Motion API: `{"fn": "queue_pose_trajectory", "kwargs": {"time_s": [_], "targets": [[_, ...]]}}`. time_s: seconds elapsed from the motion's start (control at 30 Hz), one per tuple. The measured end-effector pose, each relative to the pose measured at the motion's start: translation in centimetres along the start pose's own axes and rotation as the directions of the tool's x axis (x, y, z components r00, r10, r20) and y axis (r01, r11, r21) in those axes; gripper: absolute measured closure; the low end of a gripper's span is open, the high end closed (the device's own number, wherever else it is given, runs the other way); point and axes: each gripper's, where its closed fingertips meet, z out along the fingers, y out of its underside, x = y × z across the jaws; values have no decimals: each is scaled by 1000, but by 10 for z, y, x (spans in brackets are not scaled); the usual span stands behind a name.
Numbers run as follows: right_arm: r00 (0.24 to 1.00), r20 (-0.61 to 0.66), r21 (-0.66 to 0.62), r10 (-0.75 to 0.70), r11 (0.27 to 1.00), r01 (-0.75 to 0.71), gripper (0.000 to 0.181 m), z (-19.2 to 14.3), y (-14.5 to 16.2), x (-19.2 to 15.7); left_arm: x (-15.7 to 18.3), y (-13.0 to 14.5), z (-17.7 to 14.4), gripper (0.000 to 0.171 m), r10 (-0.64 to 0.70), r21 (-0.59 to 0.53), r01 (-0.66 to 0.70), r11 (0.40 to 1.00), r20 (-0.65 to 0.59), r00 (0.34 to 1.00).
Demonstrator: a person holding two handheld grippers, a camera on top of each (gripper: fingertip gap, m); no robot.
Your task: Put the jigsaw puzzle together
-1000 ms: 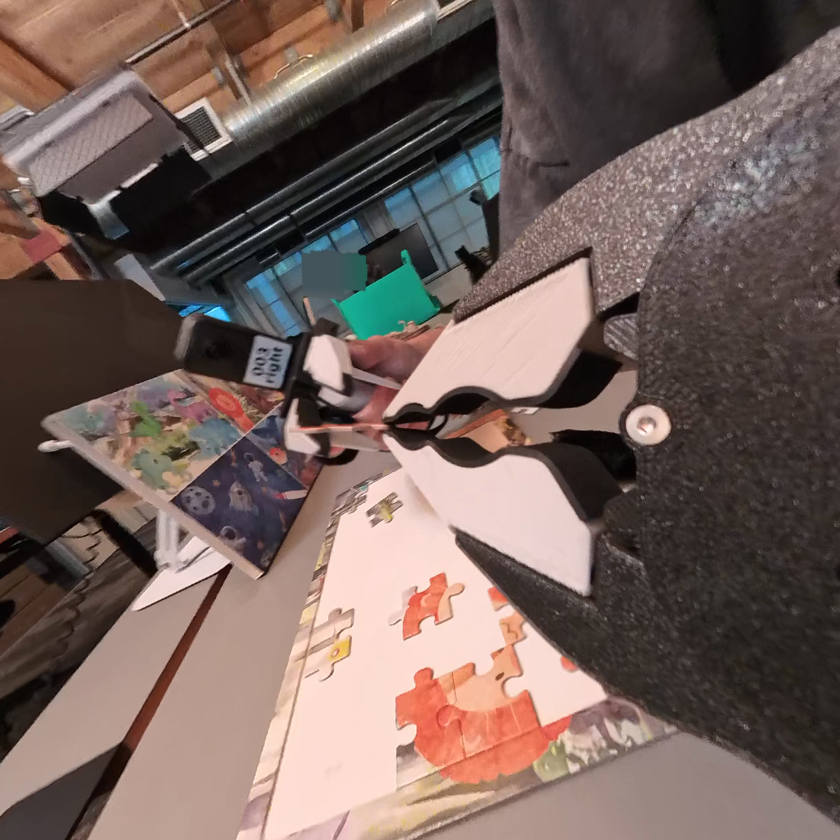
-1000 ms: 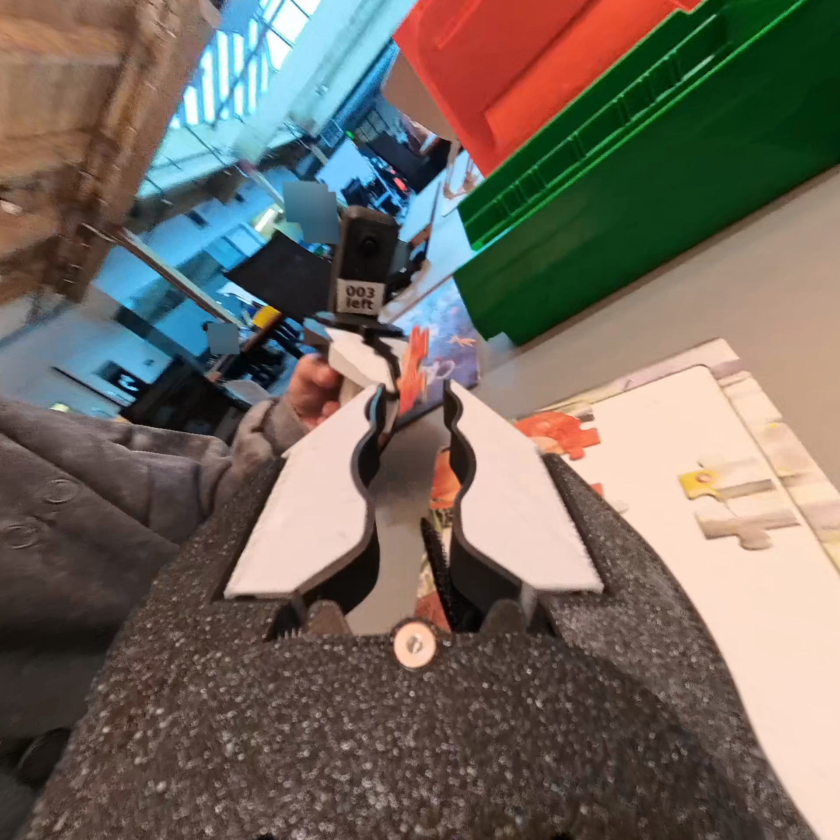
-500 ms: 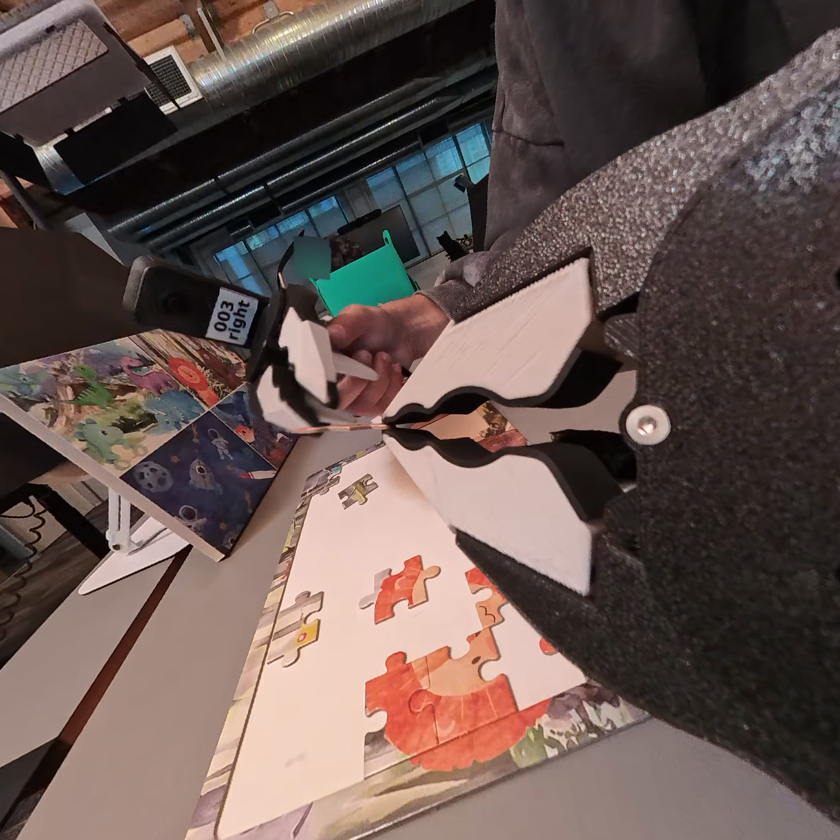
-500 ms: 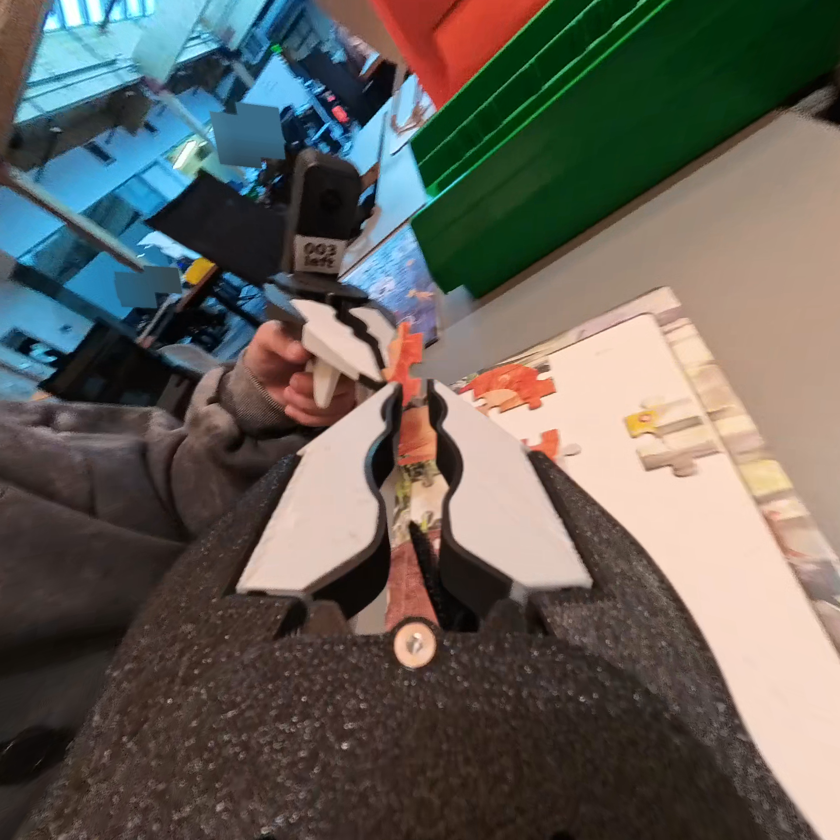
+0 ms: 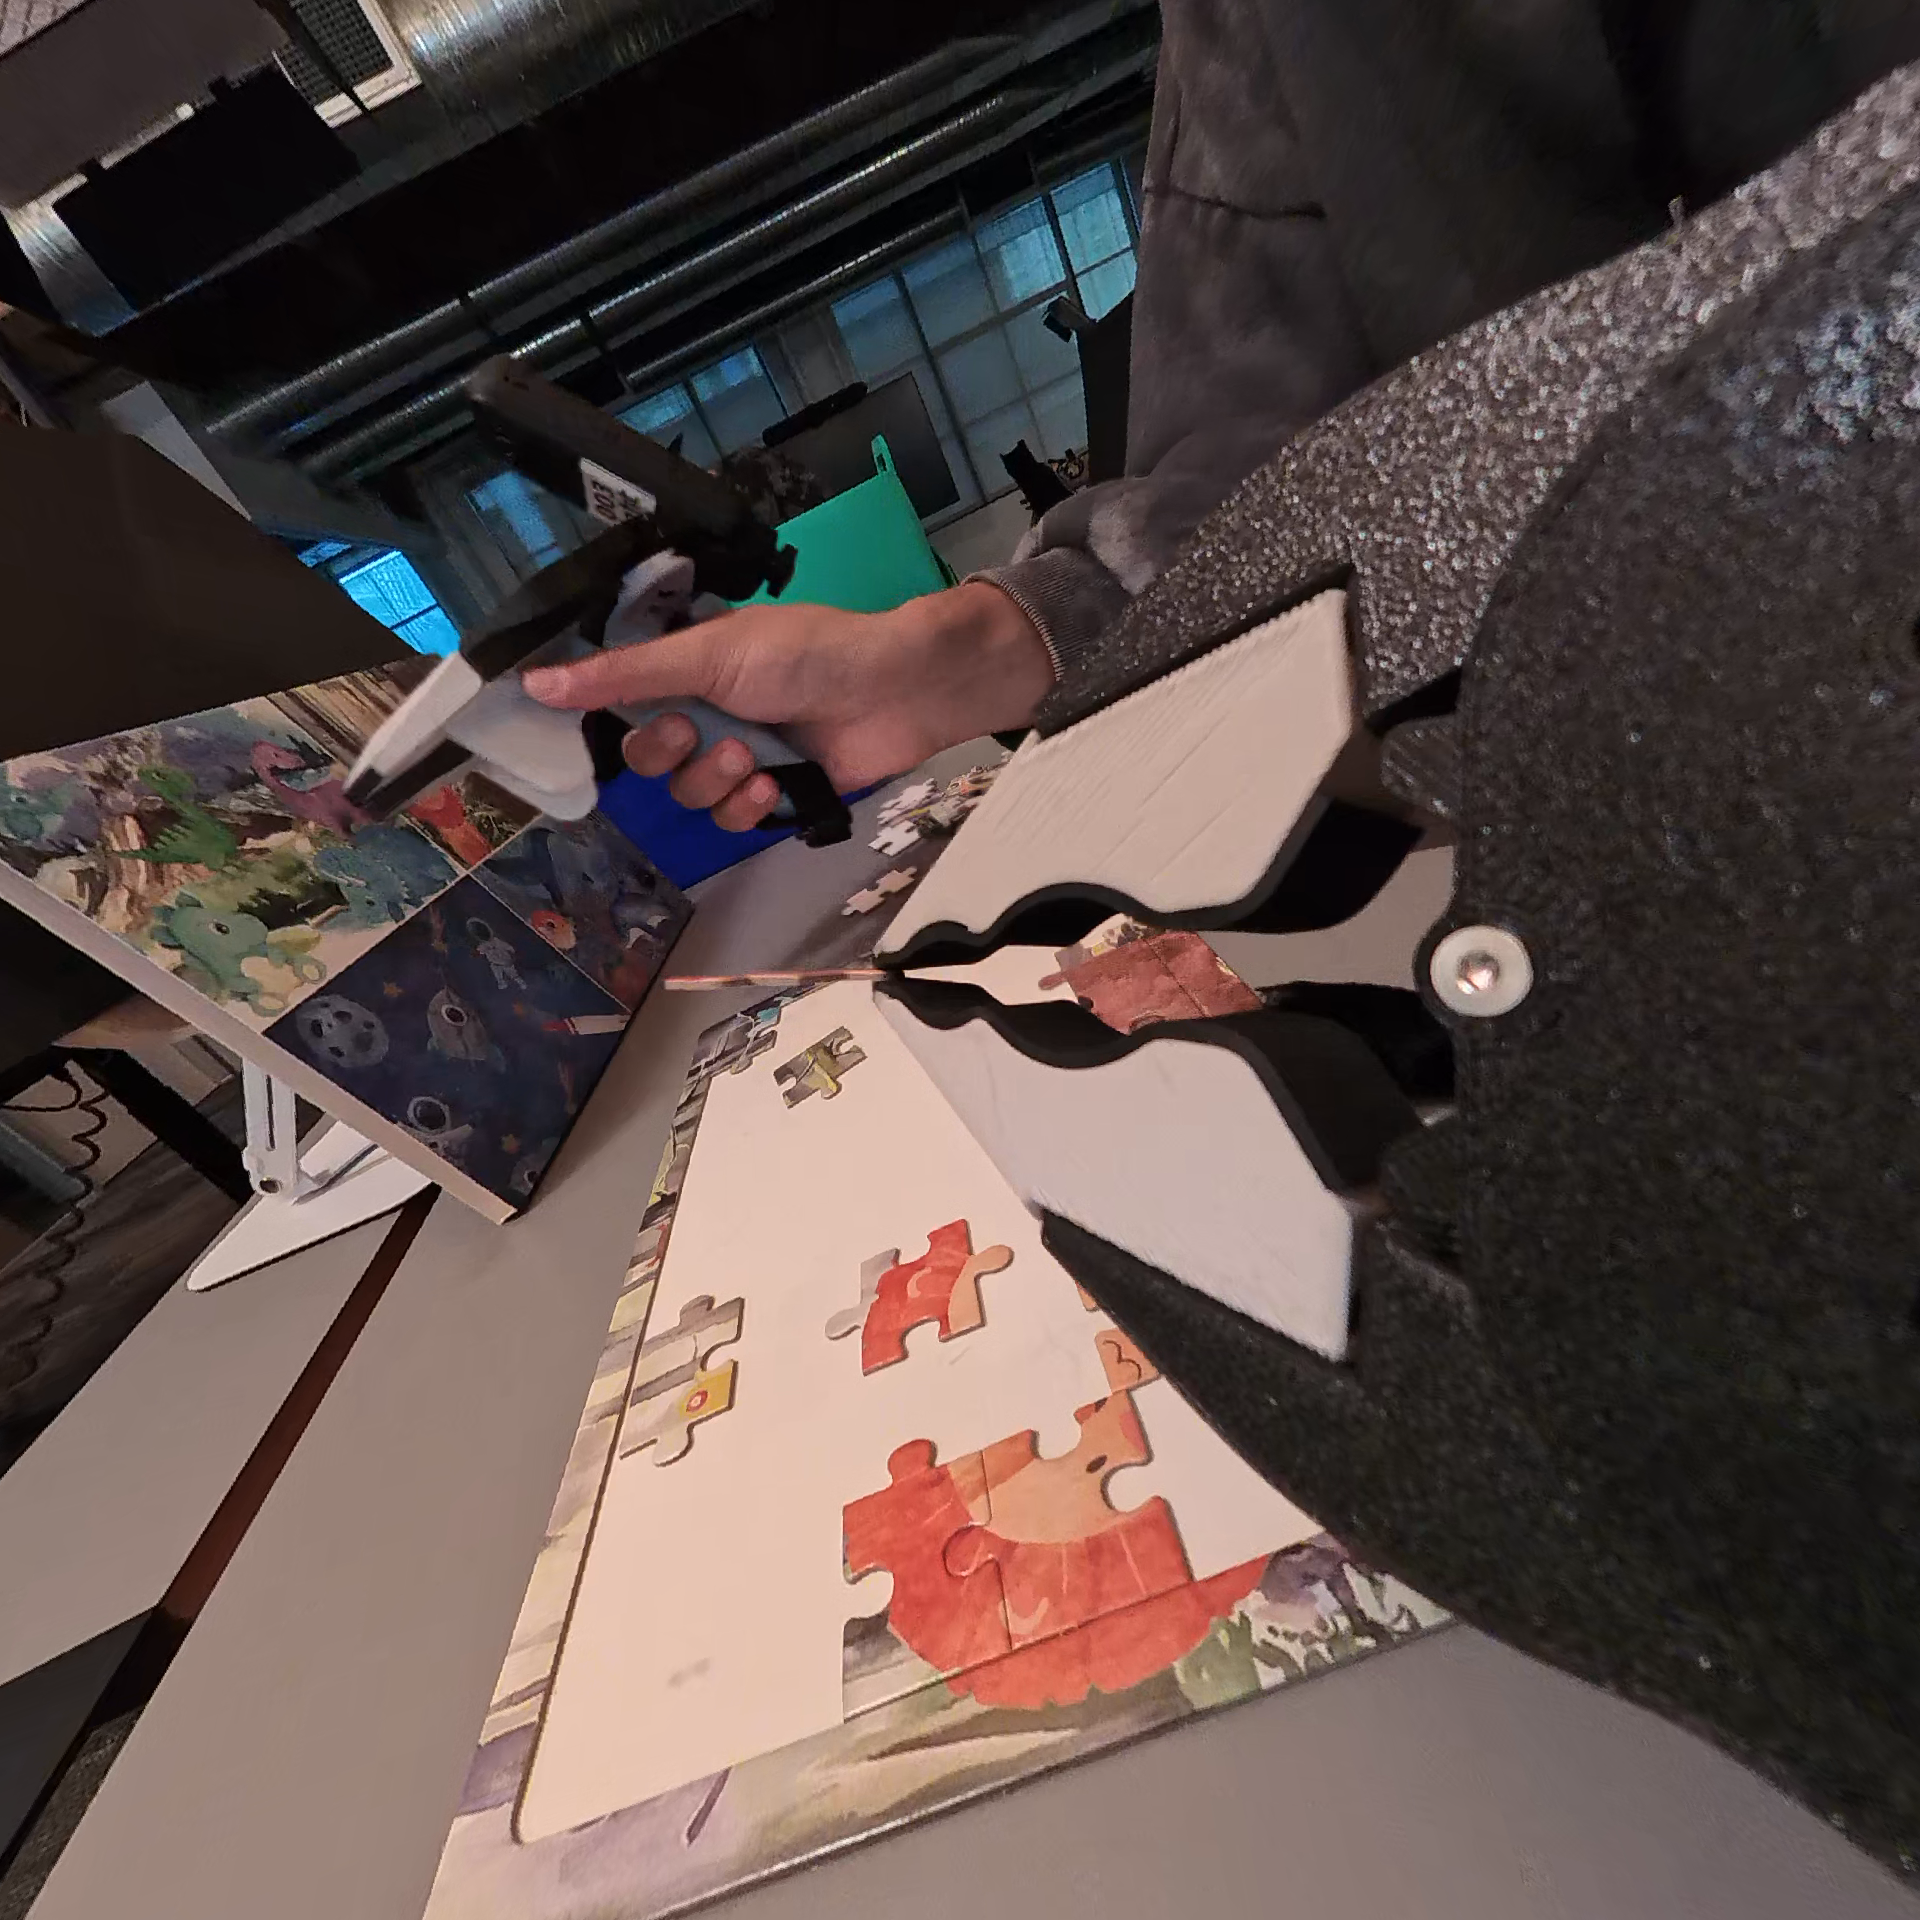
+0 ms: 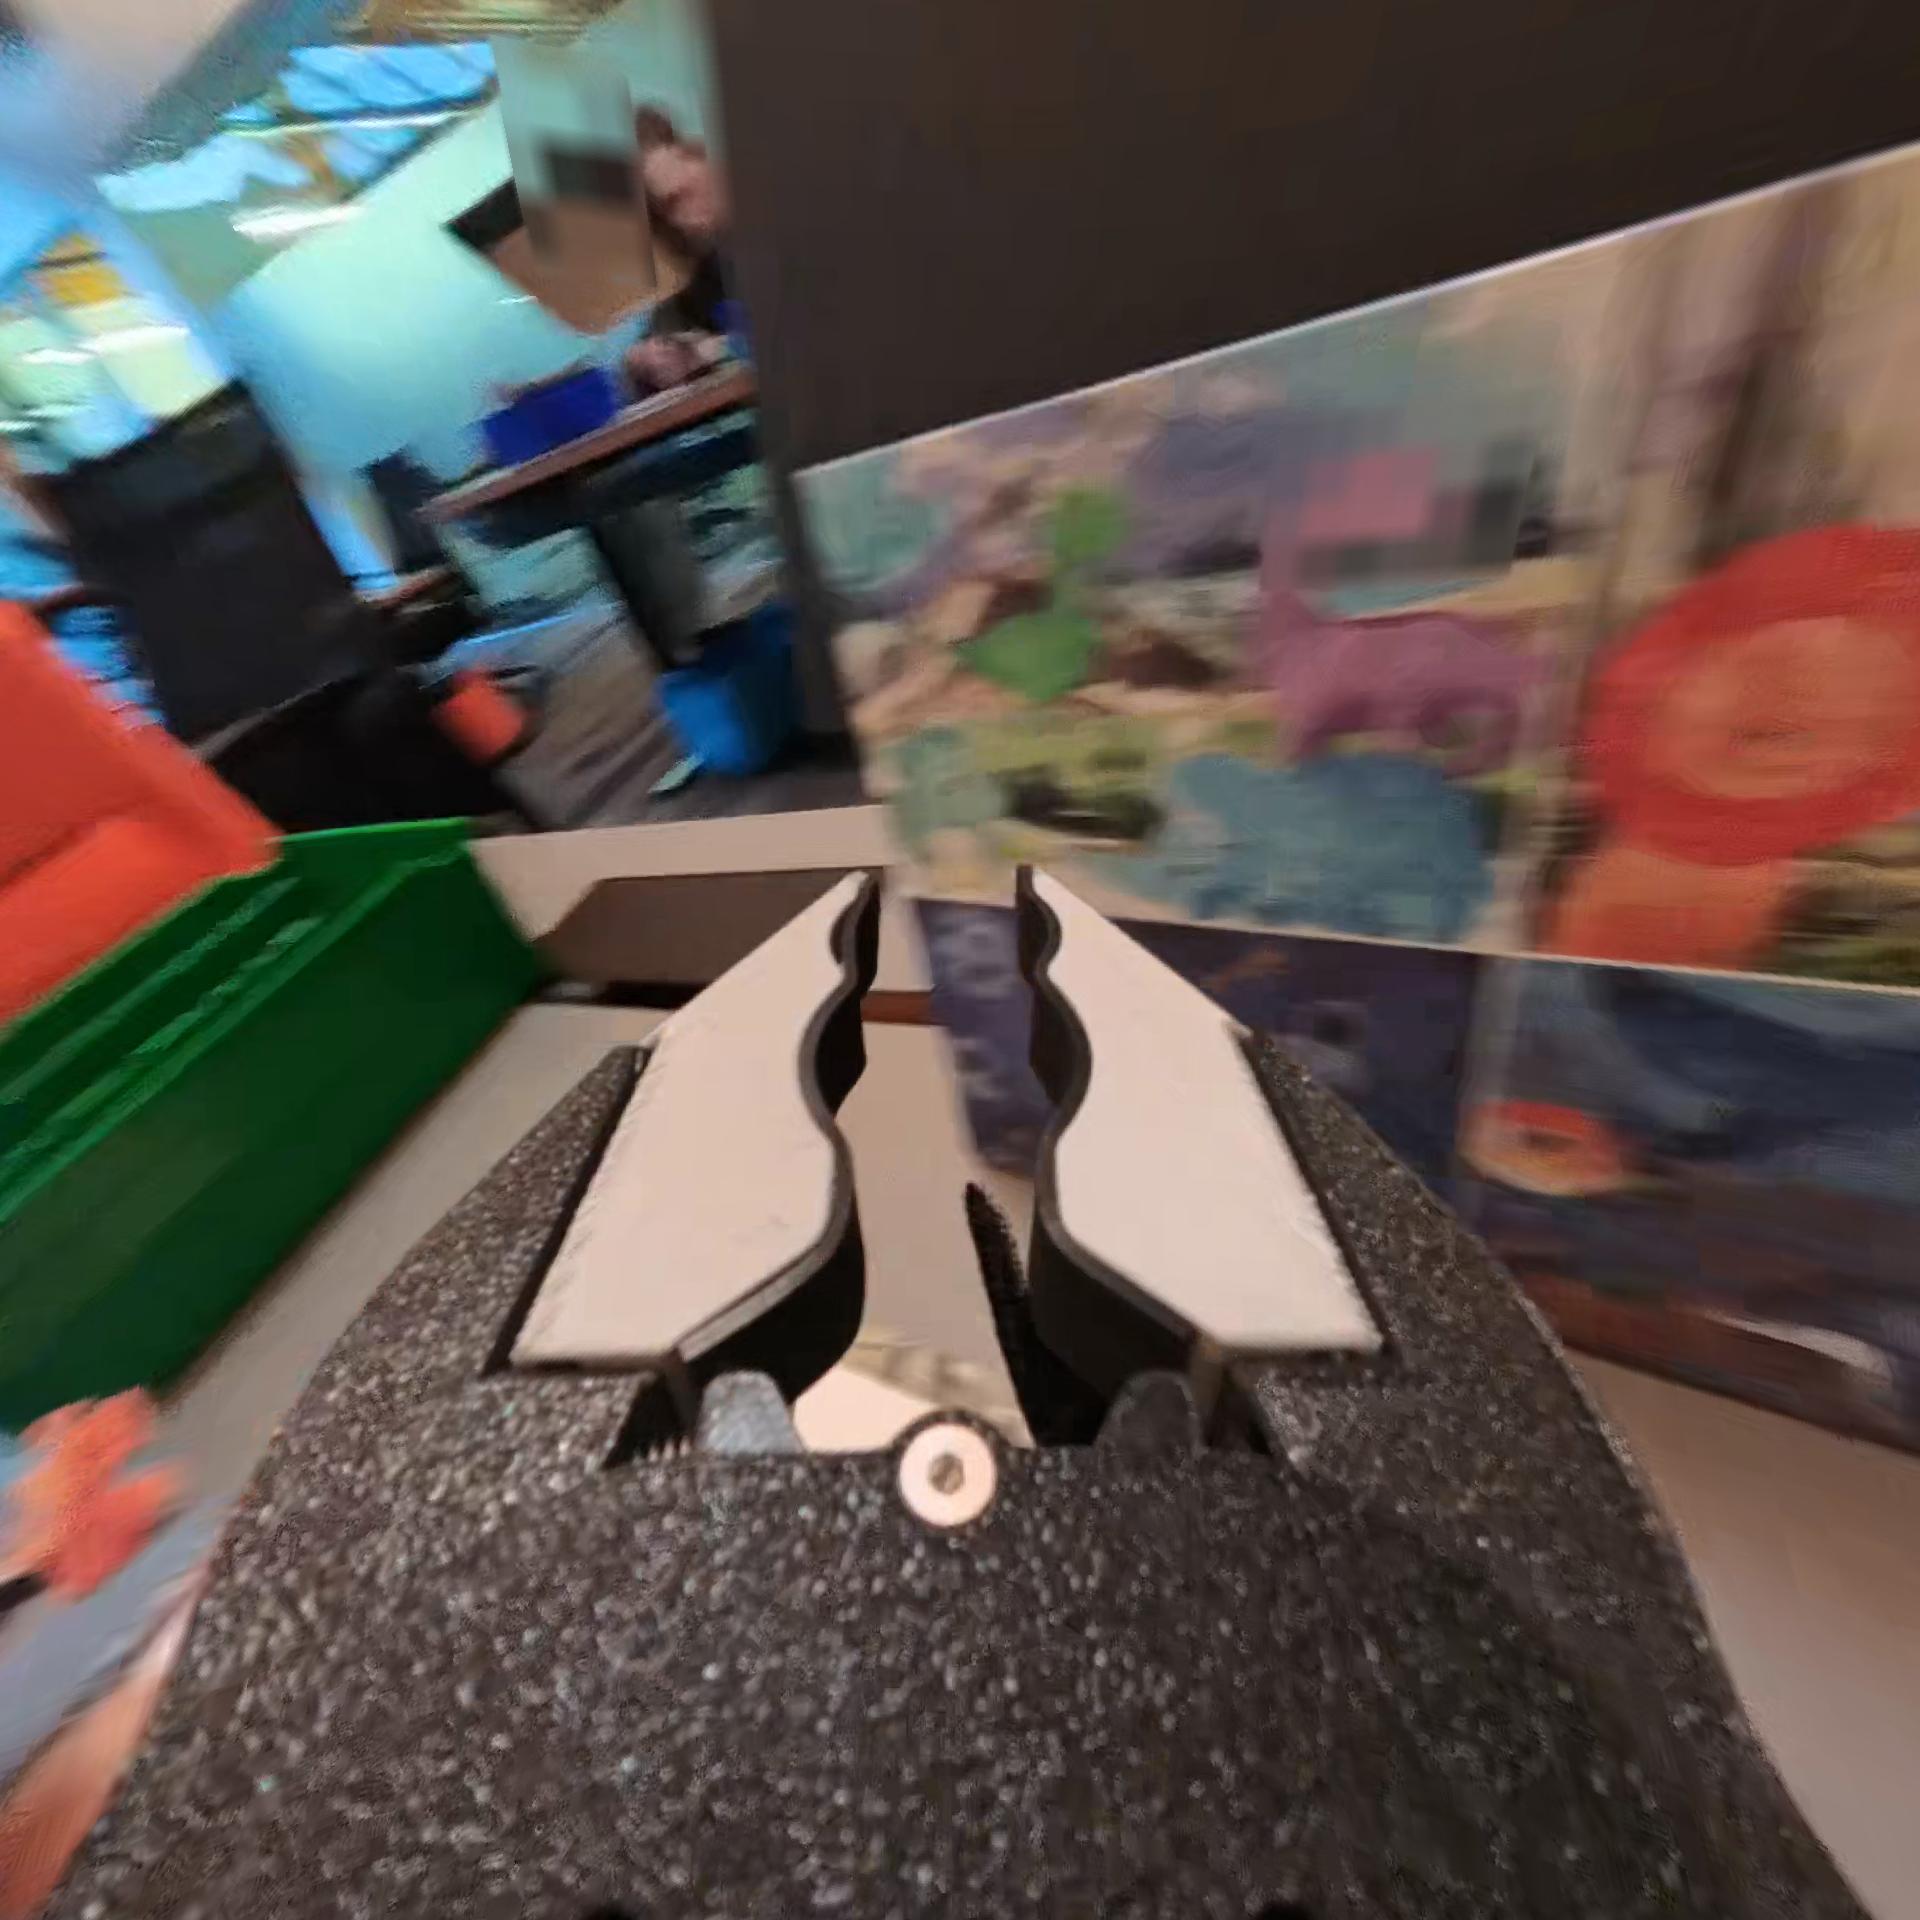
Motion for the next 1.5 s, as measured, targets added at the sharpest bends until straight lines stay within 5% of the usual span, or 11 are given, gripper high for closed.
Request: {"fn": "queue_pose_trajectory", "kwargs": {"time_s": [0.13, 0.37, 0.47, 0.57, 0.7, 0.8, 0.97, 1.17, 1.3, 1.37, 1.5], "targets": [[990, -126, -107, -69, 993, 55, 157, -1, 15, 57, 0, 2, 4, 171, 6, -9, -6, 1000, -1, 1000], [984, -156, -96, -81, 993, 67, 159, -7, 10, 73, -5, 9, 9, 171, 11, -48, -9, 999, 30, 999], [999, 4, -119, -50, 992, 51, 161, 0, 14, 39, -39, -1, -9, 171, 97, -33, -91, 995, 272, 957], [949, 301, -181, -92, 972, 151, 161, 9, 36, -33, -62, -9, -34, 171, 179, -65, -167, 984, 448, 876], [675, 733, -397, 88, 861, 318, 150, -22, 111, -144, -46, 2, -32, 171, 179, -113, -148, 982, 339, 924], [553, 818, -442, 162, 791, 423, 150, -45, 146, -182, -30, 11, -24, 171, 153, -135, -124, 983, 229, 961], [411, 863, -464, 295, 784, 411, 150, -72, 144, -196, 2, 35, -11, 171, 161, -230, -148, 962, 37, 986], [327, 865, -496, 379, 740, 454, 166, -95, 143, -184, 15, 57, -1, 171, 208, -322, -209, 923, -35, 977], [326, 860, -510, 393, 680, 527, 158, -105, 160, -184, 20, 58, -1, 171, 222, -321, -229, 919, -57, 973], [304, 865, -502, 400, 674, 542, 175, -108, 162, -189, 24, 59, -2, 171, 231, -323, -241, 915, -70, 970], [281, 864, -504, 418, 716, 483, 180, -106, 149, -195, 25, 37, -6, 170, 205, -217, -213, 953, -59, 977]]}}
